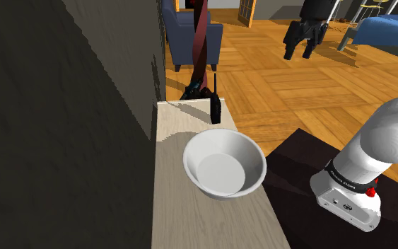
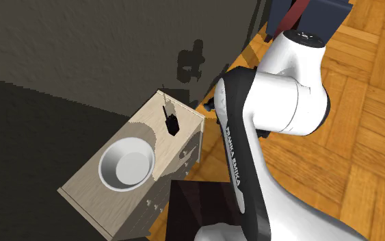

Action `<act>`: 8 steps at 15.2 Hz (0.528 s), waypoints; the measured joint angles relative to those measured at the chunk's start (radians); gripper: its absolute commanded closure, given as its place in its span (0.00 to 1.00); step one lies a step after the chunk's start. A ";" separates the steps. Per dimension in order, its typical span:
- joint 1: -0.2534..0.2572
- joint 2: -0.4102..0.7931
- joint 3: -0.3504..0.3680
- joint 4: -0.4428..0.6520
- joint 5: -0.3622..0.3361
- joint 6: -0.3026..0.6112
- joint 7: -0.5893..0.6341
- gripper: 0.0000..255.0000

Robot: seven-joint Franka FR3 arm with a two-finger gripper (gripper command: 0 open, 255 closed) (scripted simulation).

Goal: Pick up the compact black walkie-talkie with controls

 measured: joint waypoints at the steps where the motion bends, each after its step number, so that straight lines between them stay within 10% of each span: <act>1: 0.000 0.000 0.000 0.000 0.000 0.000 0.000 0.00; 8: 0.038 0.153 0.139 0.051 0.053 0.086 0.154 0.00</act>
